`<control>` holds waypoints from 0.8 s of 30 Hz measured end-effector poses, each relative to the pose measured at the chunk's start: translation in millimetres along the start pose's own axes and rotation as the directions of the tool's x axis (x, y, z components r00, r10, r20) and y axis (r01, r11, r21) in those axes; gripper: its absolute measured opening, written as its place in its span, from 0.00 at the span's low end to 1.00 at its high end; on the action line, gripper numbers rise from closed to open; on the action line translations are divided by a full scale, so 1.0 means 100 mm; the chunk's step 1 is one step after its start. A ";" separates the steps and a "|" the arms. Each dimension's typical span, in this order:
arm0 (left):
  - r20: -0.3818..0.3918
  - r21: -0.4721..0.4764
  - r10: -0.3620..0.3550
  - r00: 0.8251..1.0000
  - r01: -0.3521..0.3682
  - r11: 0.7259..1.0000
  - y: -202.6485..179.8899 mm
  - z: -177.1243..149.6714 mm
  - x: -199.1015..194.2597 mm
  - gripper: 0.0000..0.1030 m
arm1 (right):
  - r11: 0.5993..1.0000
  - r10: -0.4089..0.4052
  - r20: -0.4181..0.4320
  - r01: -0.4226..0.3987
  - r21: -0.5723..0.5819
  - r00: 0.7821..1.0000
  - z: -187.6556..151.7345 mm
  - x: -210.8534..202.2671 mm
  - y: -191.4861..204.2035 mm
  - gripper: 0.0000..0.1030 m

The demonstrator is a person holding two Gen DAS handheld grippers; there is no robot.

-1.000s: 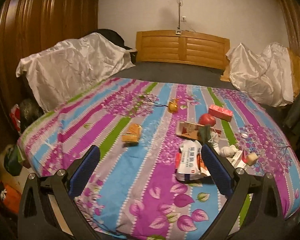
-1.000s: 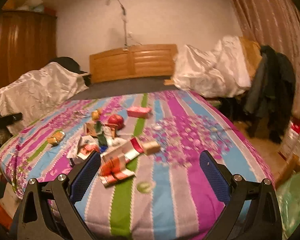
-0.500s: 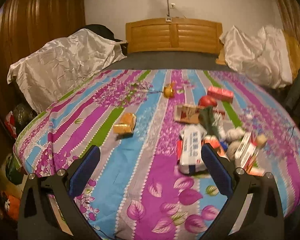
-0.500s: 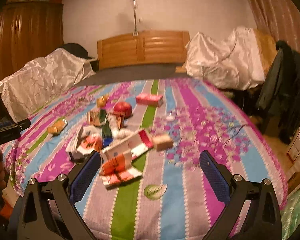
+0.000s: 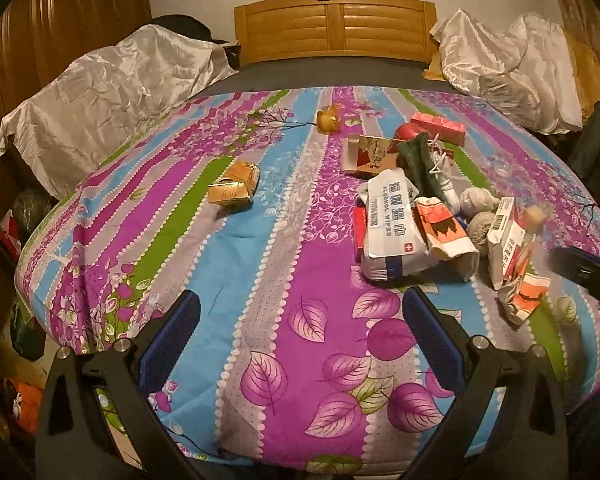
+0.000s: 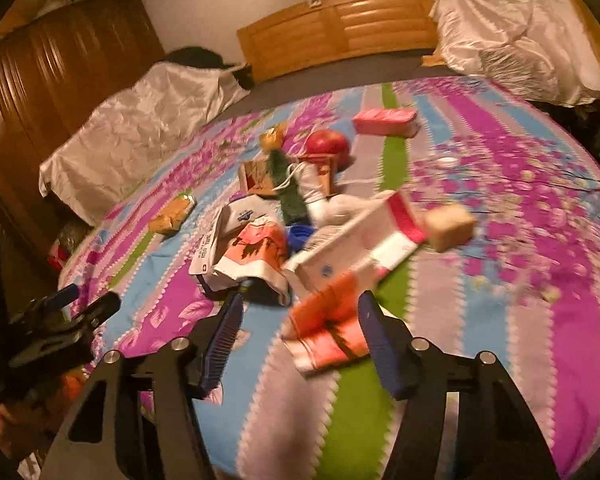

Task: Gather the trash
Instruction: 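Grasp the white alcohol wipes pack with the left tool while the right grasps the white-red box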

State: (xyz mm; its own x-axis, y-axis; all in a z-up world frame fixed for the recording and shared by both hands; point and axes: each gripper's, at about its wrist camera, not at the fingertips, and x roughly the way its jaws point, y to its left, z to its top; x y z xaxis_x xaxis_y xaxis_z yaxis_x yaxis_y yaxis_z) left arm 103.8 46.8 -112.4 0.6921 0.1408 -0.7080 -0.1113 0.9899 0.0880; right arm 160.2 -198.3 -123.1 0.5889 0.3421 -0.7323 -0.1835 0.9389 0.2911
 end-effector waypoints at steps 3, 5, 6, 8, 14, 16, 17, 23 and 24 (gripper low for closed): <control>-0.010 -0.004 0.006 1.000 -0.006 1.000 0.03 0.00 0.05 0.95 | 0.998 -0.053 -0.066 0.056 0.041 0.996 0.03 0.32 0.01 0.61; -0.014 -0.011 0.003 1.000 -0.003 1.000 0.06 0.01 0.08 0.95 | 0.992 -0.060 -0.124 0.072 0.100 0.990 0.00 0.52 -0.08 0.41; -0.015 -0.014 -0.002 1.000 0.001 1.000 0.07 0.02 0.09 0.95 | 0.988 -0.040 -0.135 0.059 0.145 0.990 -0.02 0.56 -0.14 0.38; -0.007 -0.017 -0.023 1.000 0.023 1.000 0.07 0.06 0.10 0.95 | 0.981 -0.023 -0.122 0.046 0.187 0.992 -0.05 0.52 -0.23 0.24; 0.052 -0.050 -0.166 0.985 0.168 0.985 -0.03 0.35 0.22 0.92 | 0.972 0.007 -0.069 0.010 0.233 0.998 -0.09 0.13 -0.42 0.09; 0.064 -0.059 -0.196 0.978 0.200 0.978 -0.10 0.47 0.32 0.88 | 0.972 0.008 -0.052 0.004 0.233 0.999 -0.11 -0.02 -0.47 0.09; 0.062 -0.064 -0.223 0.973 0.227 0.972 -0.15 0.54 0.42 0.86 | 0.973 0.007 -0.046 0.004 0.229 0.999 -0.13 -0.08 -0.47 0.09; -0.056 -0.033 -0.335 0.941 0.334 0.942 -0.38 0.68 1.04 0.57 | 0.976 0.027 -0.032 -0.019 0.218 0.999 -0.24 -0.43 -0.53 0.09; -0.084 -0.024 -0.348 0.934 0.348 0.937 -0.41 0.66 1.12 0.50 | 0.978 0.026 -0.027 -0.019 0.207 0.999 -0.25 -0.49 -0.52 0.09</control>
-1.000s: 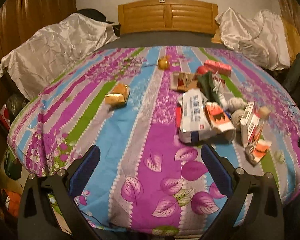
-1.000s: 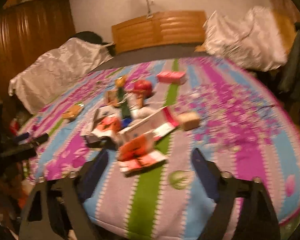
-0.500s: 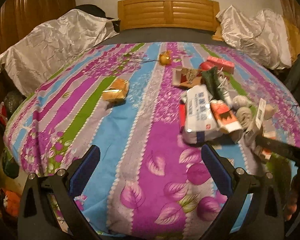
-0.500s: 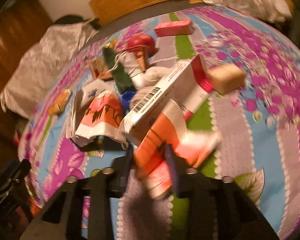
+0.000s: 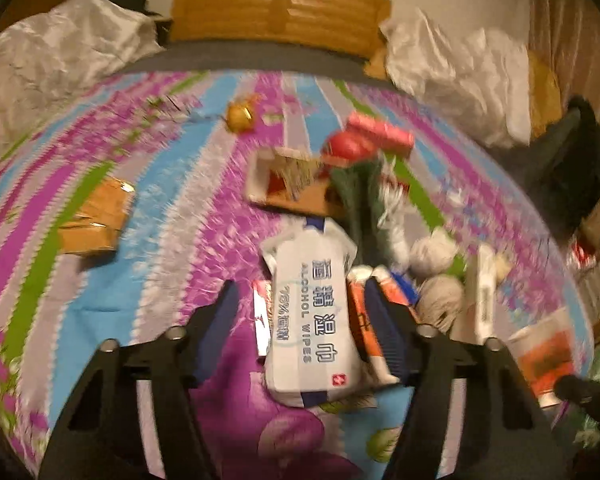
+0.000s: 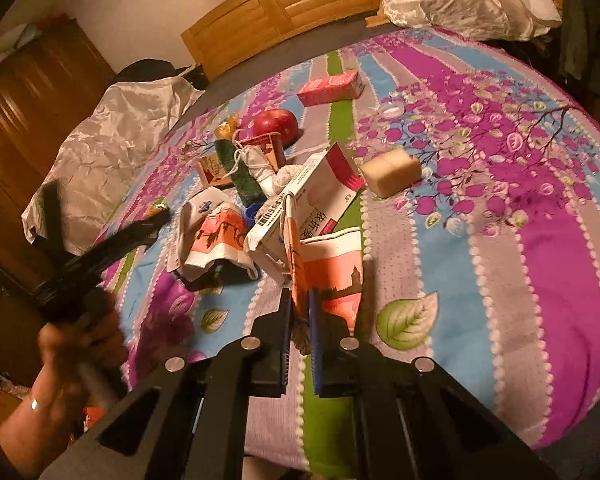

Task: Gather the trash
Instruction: 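Grasp the white alcohol wipes pack with the left tool while the right grasps the white-red box, then carry both items to the green bin and open both tools over it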

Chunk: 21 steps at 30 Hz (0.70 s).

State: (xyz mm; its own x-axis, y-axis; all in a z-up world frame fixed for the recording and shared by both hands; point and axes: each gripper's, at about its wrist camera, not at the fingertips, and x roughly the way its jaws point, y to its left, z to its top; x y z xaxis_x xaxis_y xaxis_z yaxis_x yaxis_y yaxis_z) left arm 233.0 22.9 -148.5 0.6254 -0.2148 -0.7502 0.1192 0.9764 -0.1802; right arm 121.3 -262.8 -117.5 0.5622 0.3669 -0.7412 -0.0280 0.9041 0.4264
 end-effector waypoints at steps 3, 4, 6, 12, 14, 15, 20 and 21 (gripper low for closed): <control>-0.085 0.027 -0.035 0.996 0.037 0.999 -0.01 -0.06 0.22 0.39 | 1.000 -0.003 0.010 0.003 -0.031 1.000 -0.06 -0.13 0.00 0.09; -0.085 0.027 -0.044 0.995 0.047 0.999 -0.01 -0.08 0.22 0.35 | 0.999 -0.004 0.012 0.005 -0.040 1.000 -0.07 -0.15 0.01 0.09; -0.074 0.011 -0.070 0.995 0.071 0.997 0.03 -0.07 0.19 0.33 | 0.998 -0.007 0.020 0.008 -0.061 1.000 -0.09 -0.21 0.04 0.09; 0.054 0.017 -0.041 0.998 0.040 0.999 -0.02 0.02 -0.35 0.31 | 0.991 0.003 0.087 0.008 -0.131 0.996 -0.07 -0.49 0.20 0.09; 0.104 0.045 -0.025 0.994 0.020 0.999 -0.12 0.11 -0.60 0.31 | 0.986 0.001 0.121 0.018 -0.163 0.993 -0.05 -0.63 0.26 0.09; 0.129 0.059 -0.025 0.991 0.018 0.998 -0.19 0.15 -0.72 0.32 | 0.983 -0.003 0.146 0.030 -0.180 0.989 -0.04 -0.73 0.28 0.09; 0.246 0.156 -0.107 0.963 0.069 0.985 -0.80 0.41 -1.24 0.32 | 0.979 -0.080 0.290 0.130 -0.156 0.954 0.04 -1.42 0.06 0.09; 0.255 0.176 -0.134 0.958 0.090 0.980 -0.94 0.45 -1.30 0.32 | 0.978 -0.102 0.314 0.153 -0.142 0.944 0.03 -1.56 -0.01 0.09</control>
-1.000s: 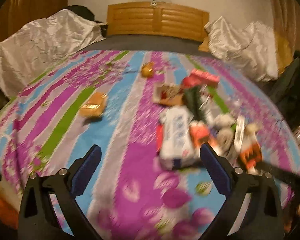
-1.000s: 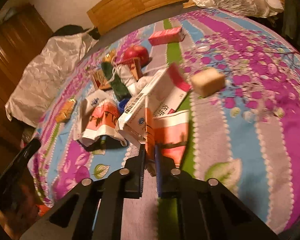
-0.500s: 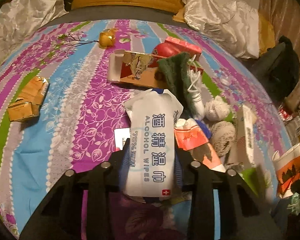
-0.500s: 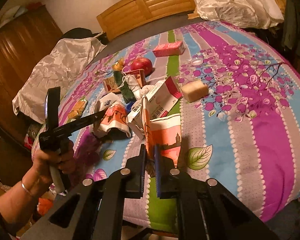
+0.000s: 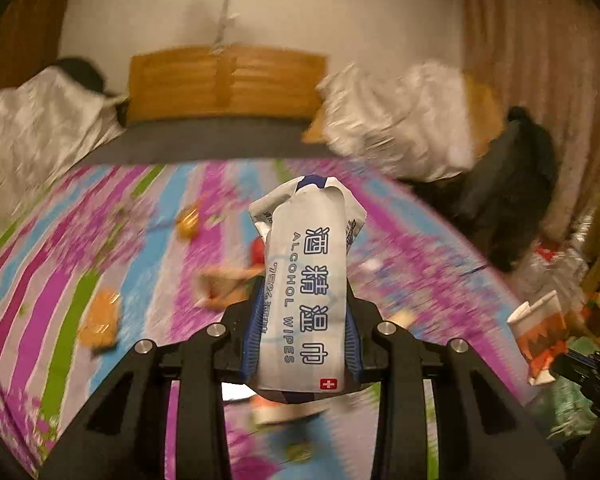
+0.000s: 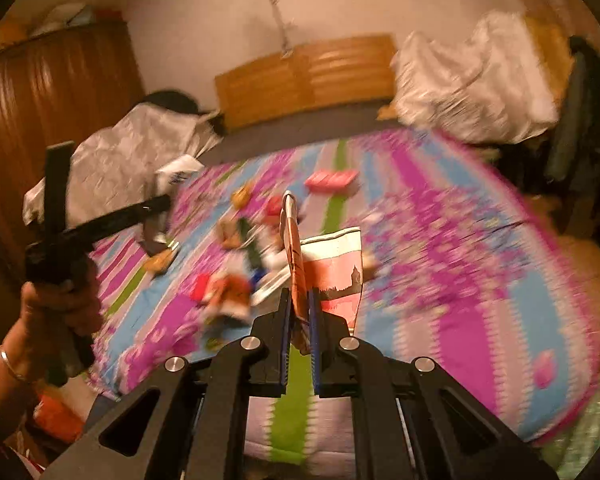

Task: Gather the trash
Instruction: 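Carry both items to the green bin and open both tools over it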

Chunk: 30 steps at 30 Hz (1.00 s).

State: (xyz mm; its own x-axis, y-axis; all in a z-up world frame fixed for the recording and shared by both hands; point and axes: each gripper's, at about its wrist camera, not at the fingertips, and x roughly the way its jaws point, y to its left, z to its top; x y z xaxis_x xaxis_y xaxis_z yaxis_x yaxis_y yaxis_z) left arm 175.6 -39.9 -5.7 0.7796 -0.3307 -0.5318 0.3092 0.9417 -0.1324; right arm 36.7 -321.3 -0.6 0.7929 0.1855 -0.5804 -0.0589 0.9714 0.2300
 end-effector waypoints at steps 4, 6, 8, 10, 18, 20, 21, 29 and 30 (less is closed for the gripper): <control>0.029 0.092 -0.158 0.987 0.155 0.984 -0.75 0.27 -0.01 0.32 | 0.981 -0.187 0.103 0.181 0.066 0.977 0.13 -0.76 -0.64 0.09; 0.015 0.145 -0.265 0.964 0.261 0.954 -1.25 0.37 0.05 0.32 | 0.951 -0.302 0.140 0.287 0.118 0.943 0.15 -1.17 -1.00 0.09; -0.028 0.200 -0.382 0.924 0.379 0.904 -1.83 0.44 0.14 0.32 | 0.895 -0.430 0.159 0.398 0.198 0.889 0.14 -1.68 -1.42 0.09; -0.080 0.250 -0.474 0.877 0.478 0.842 -2.37 0.42 0.22 0.32 | 0.840 -0.525 0.159 0.478 0.258 0.836 0.10 -2.04 -1.74 0.09; -0.373 0.345 -0.647 0.665 0.747 0.568 -4.26 -0.11 0.51 0.32 | 0.599 -0.748 -0.030 0.695 0.398 0.663 -0.37 -3.05 -2.68 0.09; -0.440 0.357 -0.646 0.624 0.781 0.512 -4.66 -0.32 0.49 0.32 | 0.569 -0.757 -0.089 0.719 0.398 0.648 -0.52 -3.12 -2.82 0.09; -0.470 0.354 -0.642 0.606 0.796 0.491 -4.82 -0.44 0.55 0.32 | 0.550 -0.757 -0.126 0.729 0.407 0.641 -0.61 -3.14 -2.91 0.09; -0.641 0.291 -0.568 0.516 0.849 0.442 -5.40 -1.32 0.60 0.32 | 0.494 -0.693 -0.280 0.720 0.486 0.665 -1.19 -2.91 -3.31 0.09; -0.652 0.285 -0.557 0.514 0.847 0.449 -5.42 -1.38 0.61 0.32 | 0.493 -0.687 -0.285 0.717 0.494 0.668 -1.24 -2.88 -3.29 0.09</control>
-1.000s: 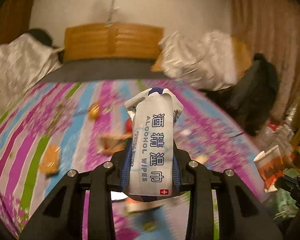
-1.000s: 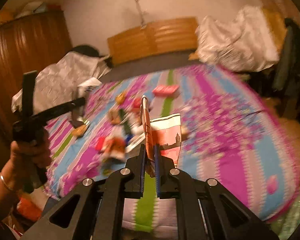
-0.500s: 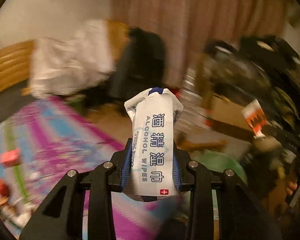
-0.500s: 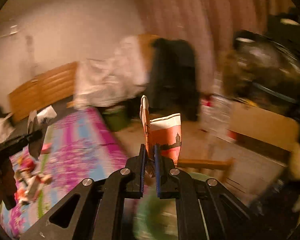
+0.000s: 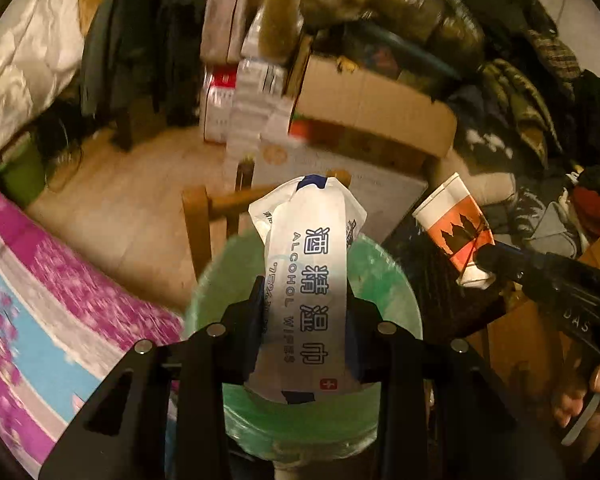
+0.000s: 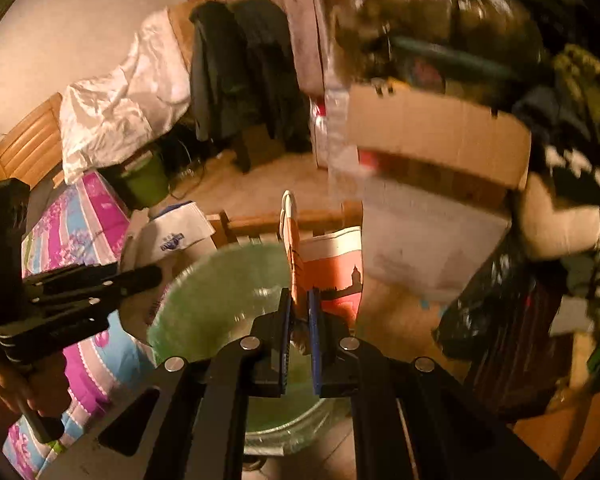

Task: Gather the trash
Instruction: 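Carry both items to the green bin and open both tools over it, then move both tools back from the bin to the quilt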

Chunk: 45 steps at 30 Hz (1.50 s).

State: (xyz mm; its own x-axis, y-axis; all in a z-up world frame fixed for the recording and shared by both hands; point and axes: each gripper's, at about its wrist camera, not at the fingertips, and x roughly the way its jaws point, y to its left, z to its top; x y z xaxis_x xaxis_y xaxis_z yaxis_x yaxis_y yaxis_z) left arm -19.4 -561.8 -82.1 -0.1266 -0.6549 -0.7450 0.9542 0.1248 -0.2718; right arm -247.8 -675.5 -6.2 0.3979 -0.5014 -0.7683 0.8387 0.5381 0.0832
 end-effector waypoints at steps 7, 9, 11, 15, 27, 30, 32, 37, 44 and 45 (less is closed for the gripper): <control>-0.016 -0.001 0.020 1.000 -0.020 1.000 0.01 -0.01 0.01 0.32 | 0.999 0.042 -0.036 -0.041 0.027 0.998 -0.13 0.25 -0.03 0.09; -0.013 -0.011 0.025 1.000 -0.025 1.000 0.05 0.01 0.00 0.32 | 0.998 0.062 -0.043 -0.060 0.033 0.997 -0.14 0.30 0.01 0.09; -0.009 -0.018 0.028 1.000 -0.028 0.999 0.05 0.05 0.01 0.36 | 0.995 0.089 -0.036 -0.088 0.040 0.995 -0.13 0.35 0.04 0.09; 0.002 -0.037 0.024 1.000 -0.024 0.999 0.06 0.09 0.00 0.65 | 0.991 0.110 -0.040 -0.106 0.083 0.993 -0.11 0.43 0.01 0.26; 0.037 -0.050 0.123 0.992 -0.121 0.991 0.20 0.04 -0.15 0.65 | 0.990 0.118 -0.003 -0.117 0.076 0.993 -0.10 0.36 0.07 0.26; 0.059 -0.050 0.191 0.980 -0.188 0.981 0.25 0.00 -0.26 0.65 | 0.991 0.122 0.019 -0.123 0.051 0.992 -0.08 0.31 0.17 0.26; 0.081 -0.066 0.242 0.967 -0.238 0.969 0.32 -0.03 -0.36 0.65 | 0.994 0.110 0.025 -0.111 0.024 0.994 -0.06 0.30 0.24 0.26; 0.123 -0.107 0.422 0.898 -0.410 0.906 0.50 -0.09 -0.60 0.65 | 0.995 0.094 0.077 -0.092 -0.037 0.993 -0.04 0.24 0.52 0.32; 0.171 -0.150 0.555 0.814 -0.535 0.832 0.69 -0.20 -0.94 0.65 | 0.987 0.090 0.161 -0.067 -0.145 0.983 -0.06 0.08 1.04 0.48; 0.178 -0.155 0.569 0.803 -0.548 0.822 0.71 -0.22 -1.00 0.65 | 0.984 0.097 0.170 -0.069 -0.166 0.981 -0.07 0.05 1.14 0.49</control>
State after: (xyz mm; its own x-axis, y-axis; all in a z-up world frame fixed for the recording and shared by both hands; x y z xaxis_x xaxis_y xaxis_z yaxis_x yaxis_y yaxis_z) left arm 55.1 -470.9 -40.8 0.4895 -0.5877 -0.6442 0.8117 0.5771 0.0902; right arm -152.4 -612.3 -5.2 0.5350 -0.5544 -0.6375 0.7361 0.6762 0.0297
